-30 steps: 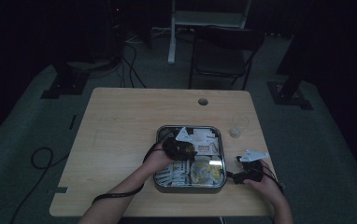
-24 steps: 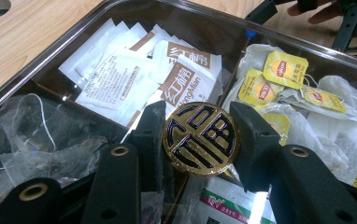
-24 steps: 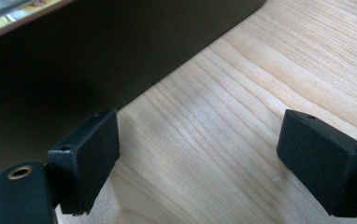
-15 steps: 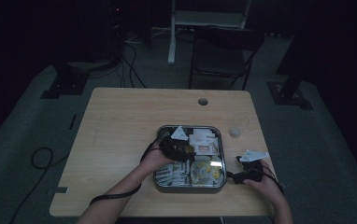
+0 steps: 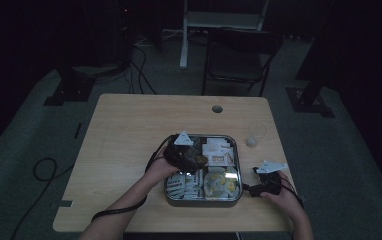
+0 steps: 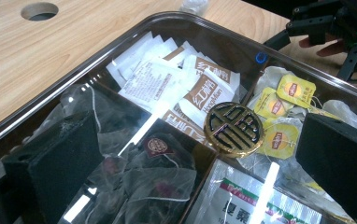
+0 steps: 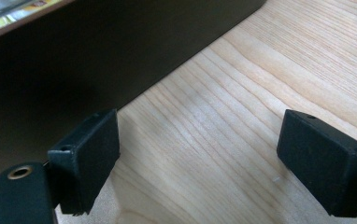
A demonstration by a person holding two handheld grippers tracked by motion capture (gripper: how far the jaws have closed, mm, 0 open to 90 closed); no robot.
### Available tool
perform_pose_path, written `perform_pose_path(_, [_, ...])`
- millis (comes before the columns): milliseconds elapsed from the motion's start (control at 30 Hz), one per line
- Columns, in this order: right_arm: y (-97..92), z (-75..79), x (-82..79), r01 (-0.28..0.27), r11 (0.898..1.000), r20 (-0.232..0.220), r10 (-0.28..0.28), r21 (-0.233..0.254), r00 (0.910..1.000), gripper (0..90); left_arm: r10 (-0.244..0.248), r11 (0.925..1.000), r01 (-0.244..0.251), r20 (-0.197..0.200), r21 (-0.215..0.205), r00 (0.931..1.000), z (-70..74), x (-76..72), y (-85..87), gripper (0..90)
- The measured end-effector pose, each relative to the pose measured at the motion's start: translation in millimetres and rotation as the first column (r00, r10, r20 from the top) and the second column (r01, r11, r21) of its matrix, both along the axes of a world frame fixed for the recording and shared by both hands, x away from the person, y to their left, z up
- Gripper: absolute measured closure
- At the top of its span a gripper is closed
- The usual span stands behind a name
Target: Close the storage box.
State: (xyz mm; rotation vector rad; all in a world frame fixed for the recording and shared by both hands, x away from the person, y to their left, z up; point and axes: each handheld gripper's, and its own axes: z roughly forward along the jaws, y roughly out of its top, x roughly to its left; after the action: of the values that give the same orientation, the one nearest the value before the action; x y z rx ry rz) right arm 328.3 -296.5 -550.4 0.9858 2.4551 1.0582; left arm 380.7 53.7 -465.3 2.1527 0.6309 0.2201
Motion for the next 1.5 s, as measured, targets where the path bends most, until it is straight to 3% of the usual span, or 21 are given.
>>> perform_pose_path(333, [0.0,0.0,0.0,0.000,1.000,0.000,0.000,0.000,1.0000,12.8,0.077,0.9967,-0.076,0.051,-0.027,0.9957,2.5,3.9,19.6,0.4])
perform_pose_path(700, [-0.1,0.0,0.1,-0.001,1.000,0.001,0.001,0.000,1.0000,12.8,0.153,0.9874,-0.150,0.067,-0.051,0.9859,4.5,9.0,46.9,0.4])
perform_pose_path(1067, [0.0,0.0,0.0,0.000,1.000,0.000,0.000,0.000,1.0000,12.8,0.225,0.9735,-0.221,0.068,-0.059,0.9720,4.3,11.1,76.6,0.4])
perform_pose_path(1333, [0.0,0.0,-0.1,0.001,1.000,-0.001,-0.001,0.000,1.0000,12.8,0.266,0.9632,-0.260,0.091,-0.068,0.9598,-1.6,13.0,95.9,0.4])
perform_pose_path(1500, [0.0,0.0,-0.1,0.000,1.000,-0.001,0.000,0.000,1.0000,12.8,0.297,0.9541,-0.292,0.074,-0.066,0.9522,-8.0,14.6,109.9,0.4])
